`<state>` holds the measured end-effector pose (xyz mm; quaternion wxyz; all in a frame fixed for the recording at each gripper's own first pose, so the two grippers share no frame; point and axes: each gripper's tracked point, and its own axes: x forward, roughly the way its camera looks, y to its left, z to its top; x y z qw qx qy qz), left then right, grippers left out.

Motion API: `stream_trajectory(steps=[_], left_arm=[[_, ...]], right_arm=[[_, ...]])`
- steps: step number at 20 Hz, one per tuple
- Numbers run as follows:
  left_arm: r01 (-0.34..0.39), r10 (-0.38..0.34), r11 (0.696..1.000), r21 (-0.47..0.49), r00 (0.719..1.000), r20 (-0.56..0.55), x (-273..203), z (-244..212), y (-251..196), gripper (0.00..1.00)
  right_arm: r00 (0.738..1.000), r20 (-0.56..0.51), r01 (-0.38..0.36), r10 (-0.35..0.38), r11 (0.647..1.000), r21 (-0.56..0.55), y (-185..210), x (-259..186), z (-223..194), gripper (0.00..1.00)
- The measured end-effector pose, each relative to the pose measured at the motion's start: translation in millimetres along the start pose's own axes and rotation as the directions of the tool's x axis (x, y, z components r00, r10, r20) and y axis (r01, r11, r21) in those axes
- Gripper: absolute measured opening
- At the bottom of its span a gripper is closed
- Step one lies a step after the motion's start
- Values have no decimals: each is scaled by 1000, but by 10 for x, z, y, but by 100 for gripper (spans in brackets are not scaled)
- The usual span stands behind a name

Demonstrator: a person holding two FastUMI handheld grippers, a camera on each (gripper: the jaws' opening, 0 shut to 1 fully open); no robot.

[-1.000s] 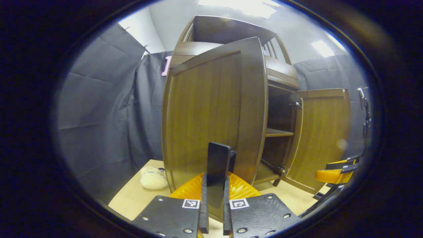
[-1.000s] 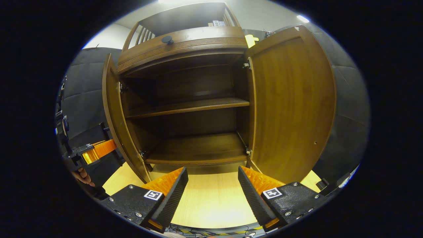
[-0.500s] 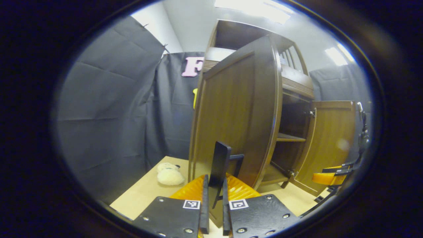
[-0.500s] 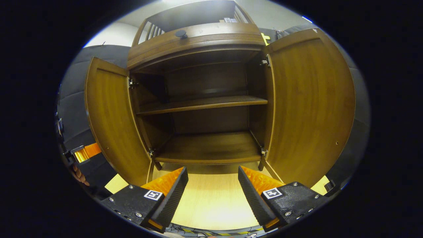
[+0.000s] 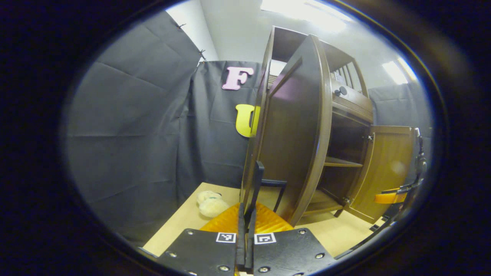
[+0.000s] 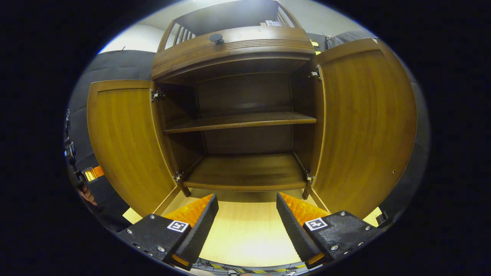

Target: Open the right door of the double-door shoe cabinet with the right hand, and open the left door with the left hand.

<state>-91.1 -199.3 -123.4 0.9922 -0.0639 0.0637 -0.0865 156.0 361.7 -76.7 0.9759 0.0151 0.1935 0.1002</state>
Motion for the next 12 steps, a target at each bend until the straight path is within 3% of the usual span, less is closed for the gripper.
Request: stream_trajectory(steps=[7, 9, 12], left_arm=[[46, -46, 999, 14, 999, -12, -32, -34, -27, 2], [36, -36, 999, 17, 999, -14, -32, -31, 3, 2], [0, 1, 1000, 31, 1000, -32, -89, -46, 83, 2]], right_arm=[[998, 9, 55, -55, 998, 3, -166, -12, 126, 92], [997, 13, 74, -74, 997, 7, -238, -26, 147, 97], [993, 36, 114, -114, 994, 0, -431, -52, 240, 94]])
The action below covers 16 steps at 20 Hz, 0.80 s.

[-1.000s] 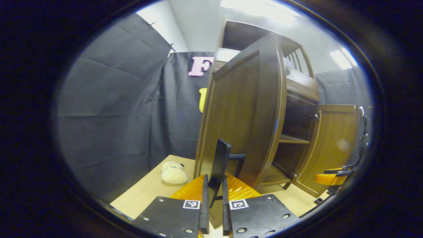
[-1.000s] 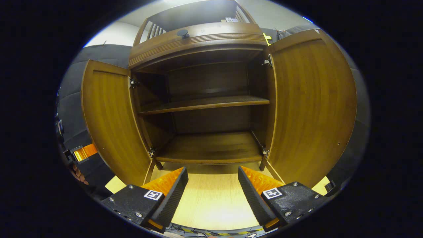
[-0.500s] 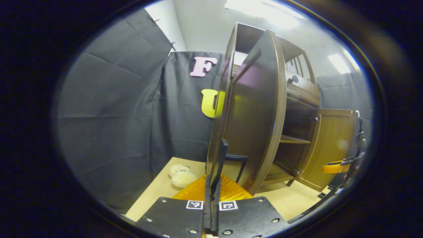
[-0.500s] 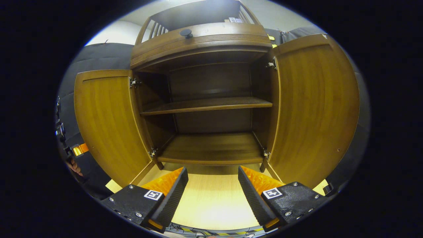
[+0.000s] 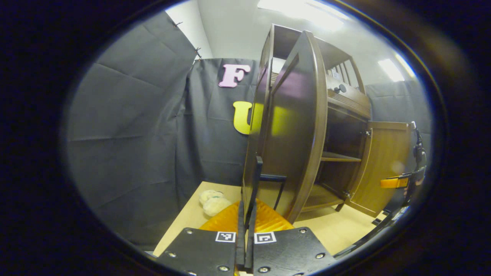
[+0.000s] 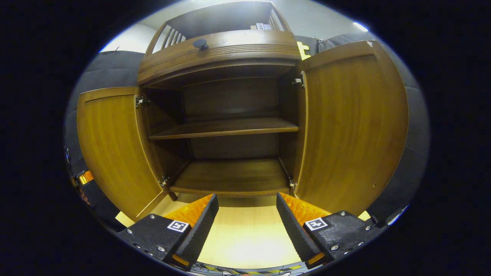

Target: Open the right door of the double-door shoe cabinet with the right hand, and open the left door with the left hand.

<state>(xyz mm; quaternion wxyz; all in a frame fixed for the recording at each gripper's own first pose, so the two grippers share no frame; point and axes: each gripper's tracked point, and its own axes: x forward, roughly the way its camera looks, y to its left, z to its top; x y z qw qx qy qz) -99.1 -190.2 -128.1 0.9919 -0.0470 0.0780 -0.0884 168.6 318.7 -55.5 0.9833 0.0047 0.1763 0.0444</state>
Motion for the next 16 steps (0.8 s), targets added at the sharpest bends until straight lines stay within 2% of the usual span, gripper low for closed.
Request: stream_trajectory(steps=[1, 3, 4, 5, 6, 8, 11, 13, 15, 16], left_arm=[[-24, 24, 1000, -3, 1000, -13, -5, -30, 35, 4], [-86, 85, 996, -30, 996, -39, -78, -71, 97, 5], [-137, 135, 989, -49, 989, -52, -143, -81, 131, 5], [-188, 184, 981, -57, 981, -60, -179, -94, 142, 5], [-236, 233, 970, -56, 970, -67, -247, -106, 159, 20], [-290, 286, 955, -58, 956, -58, -315, -114, 166, 52], [-383, 383, 924, 10, 924, -8, -541, 14, 1, 100], [-408, 406, 911, 54, 912, 56, -707, 206, -286, 100], [-397, 387, 914, 83, 915, 117, -816, 472, -653, 100], [-393, 378, 915, 91, 914, 149, -815, 628, -829, 100]], right_arm=[[1000, 10, 11, -11, 1000, -3, -67, -1, 24, 92], [999, 22, 26, -26, 1000, 0, -183, 16, 65, 94], [999, 24, 28, -28, 1000, 8, -221, 13, 73, 92], [999, 26, 30, -31, 999, 19, -242, -2, 63, 94], [999, 31, 43, -44, 999, 32, -277, -10, 66, 92], [997, 39, 70, -72, 996, 56, -364, -47, 45, 94], [999, 43, 29, -31, 999, 46, -334, -99, 38, 92], [998, 54, -28, 27, 1000, 12, -323, -156, 71, 92], [994, 67, -79, 81, 996, -33, -337, -188, 141, 92], [994, 62, -83, 86, 995, -49, -384, -193, 168, 92]])
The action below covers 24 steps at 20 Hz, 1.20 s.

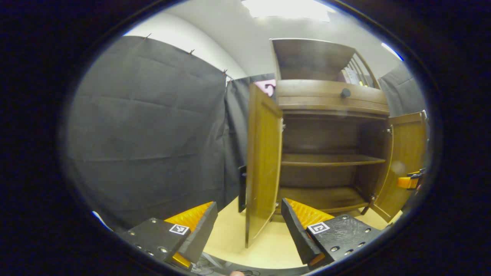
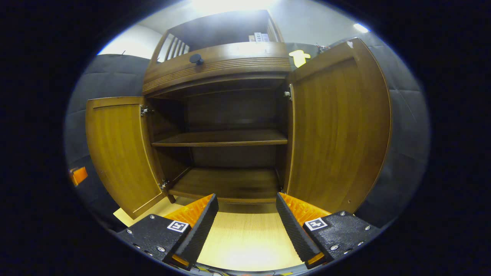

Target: Open the right door of the double-door shoe cabinet with the right hand, and open the left door with the left hand.

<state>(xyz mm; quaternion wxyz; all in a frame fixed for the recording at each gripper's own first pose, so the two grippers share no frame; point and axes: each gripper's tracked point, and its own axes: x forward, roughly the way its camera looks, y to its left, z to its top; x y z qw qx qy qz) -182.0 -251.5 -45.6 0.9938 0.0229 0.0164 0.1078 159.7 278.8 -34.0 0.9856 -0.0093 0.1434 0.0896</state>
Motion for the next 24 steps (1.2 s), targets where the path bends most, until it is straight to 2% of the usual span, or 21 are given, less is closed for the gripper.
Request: stream_trajectory(steps=[2, 4, 5, 9, 11, 12, 13, 14, 15, 16, 17, 19, 21, 22, 23, 24], left_arm=[[40, -39, 999, -23, 998, 46, -25, 285, -347, 100], [75, -71, 995, -70, 996, 61, -4, 386, -641, 98], [85, -78, 991, -101, 994, 77, -15, 469, -762, 95], [114, -84, 959, -260, 989, 122, -24, 683, -1307, 98], [111, -66, 942, -316, 987, 148, -49, 814, -1427, 99], [116, -69, 941, -318, 985, 155, -58, 860, -1480, 100], [127, -82, 944, -303, 984, 156, -65, 889, -1540, 95], [134, -94, 952, -274, 984, 152, -68, 910, -1575, 95], [136, -103, 962, -239, 984, 145, -71, 902, -1606, 100], [140, -112, 967, -211, 984, 139, -70, 909, -1630, 100], [151, -126, 969, -194, 982, 137, -92, 920, -1669, 100], [166, -144, 970, -177, 981, 133, -130, 894, -1713, 100], [175, -159, 973, -150, 981, 113, -106, 814, -1716, 98], [188, -175, 974, -125, 978, 109, -111, 812, -1723, 95], [201, -190, 975, -94, 976, 109, -91, 844, -1721, 95], [202, -194, 978, -60, 975, 112, -90, 887, -1689, 100]], right_arm=[[1000, 3, 4, -4, 1000, -6, -125, -57, 58, 92], [999, 34, -3, 3, 1000, -3, -213, -119, 191, 92], [999, 49, -24, 24, 1000, 3, -229, -158, 229, 94], [983, 94, -163, 157, 985, 58, -249, -356, 400, 94], [977, 137, -174, 162, 981, 80, -408, -441, 520, 92], [977, 148, -163, 151, 984, 76, -493, -480, 549, 94], [979, 157, -143, 131, 987, 69, -599, -529, 524, 94], [981, 161, -124, 112, 990, 67, -696, -583, 490, 92], [983, 161, -105, 93, 992, 68, -765, -619, 425, 92], [986, 150, -85, 73, 994, 75, -838, -678, 355, 94], [988, 142, -70, 58, 994, 81, -892, -714, 304, 91], [990, 139, -34, 23, 996, 77, -1000, -743, 248, 91], [989, 148, -5, -5, 998, 68, -1057, -763, 265, 94], [985, 172, 1, -12, 998, 62, -1042, -769, 322, 92], [981, 194, 6, -15, 999, 45, -1013, -769, 373, 92], [979, 201, 26, -29, 999, 20, -997, -773, 396, 94]])
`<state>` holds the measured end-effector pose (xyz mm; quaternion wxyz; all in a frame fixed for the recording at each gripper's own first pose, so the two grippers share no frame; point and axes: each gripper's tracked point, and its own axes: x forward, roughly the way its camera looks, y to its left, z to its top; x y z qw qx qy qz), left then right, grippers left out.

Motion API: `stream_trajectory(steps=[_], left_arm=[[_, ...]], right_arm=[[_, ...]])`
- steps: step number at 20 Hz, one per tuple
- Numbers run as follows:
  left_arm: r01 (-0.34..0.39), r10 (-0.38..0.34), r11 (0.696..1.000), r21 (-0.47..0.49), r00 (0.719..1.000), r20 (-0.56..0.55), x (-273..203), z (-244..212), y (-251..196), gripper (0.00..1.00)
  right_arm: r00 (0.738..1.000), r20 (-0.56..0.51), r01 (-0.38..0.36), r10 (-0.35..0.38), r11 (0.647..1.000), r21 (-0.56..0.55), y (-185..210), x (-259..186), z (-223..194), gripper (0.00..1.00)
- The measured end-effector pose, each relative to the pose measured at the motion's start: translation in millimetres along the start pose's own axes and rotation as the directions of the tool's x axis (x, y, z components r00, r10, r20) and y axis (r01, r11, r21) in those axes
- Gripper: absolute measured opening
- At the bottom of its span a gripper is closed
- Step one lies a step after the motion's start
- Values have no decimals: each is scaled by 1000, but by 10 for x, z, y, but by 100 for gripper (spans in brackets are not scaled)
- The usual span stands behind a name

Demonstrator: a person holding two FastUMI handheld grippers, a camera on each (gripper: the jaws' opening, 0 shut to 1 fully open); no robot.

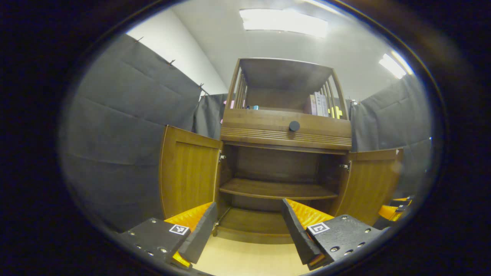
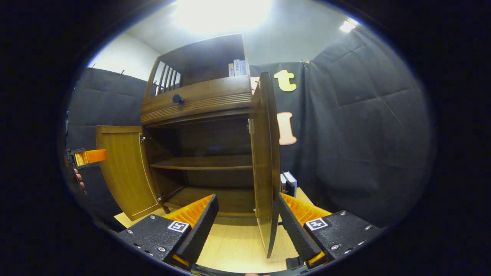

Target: Open the right door of the double-door shoe cabinet with the right hand, and open the left door with the left hand.

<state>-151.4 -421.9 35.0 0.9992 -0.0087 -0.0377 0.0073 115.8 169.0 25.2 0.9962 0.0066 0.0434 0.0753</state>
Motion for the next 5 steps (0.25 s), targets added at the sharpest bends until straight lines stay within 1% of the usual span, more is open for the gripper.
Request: stream_trajectory(steps=[1, 2, 3, 4, 5], left_arm=[[-8, 8, 1000, 27, 1000, -4, -17, 28, 62, 95], [-12, 12, 999, 42, 1000, -6, -20, 37, 116, 98], [-16, 16, 999, 45, 1000, -15, -24, 29, 157, 100], [-16, 18, 999, 43, 999, -35, -16, -25, 216, 100], [-10, 12, 999, 44, 999, -50, -19, -93, 264, 100]], right_arm=[[1000, 3, 17, -17, 1000, -19, 4, -16, -2, 91], [1000, 5, 23, -23, 999, -23, 42, -37, 1, 91], [1000, 8, 31, -30, 999, -17, 86, -61, 11, 95], [999, 3, 37, -37, 999, 0, 129, -77, 7, 92], [999, -9, 35, -35, 999, 22, 191, -85, -20, 92]])
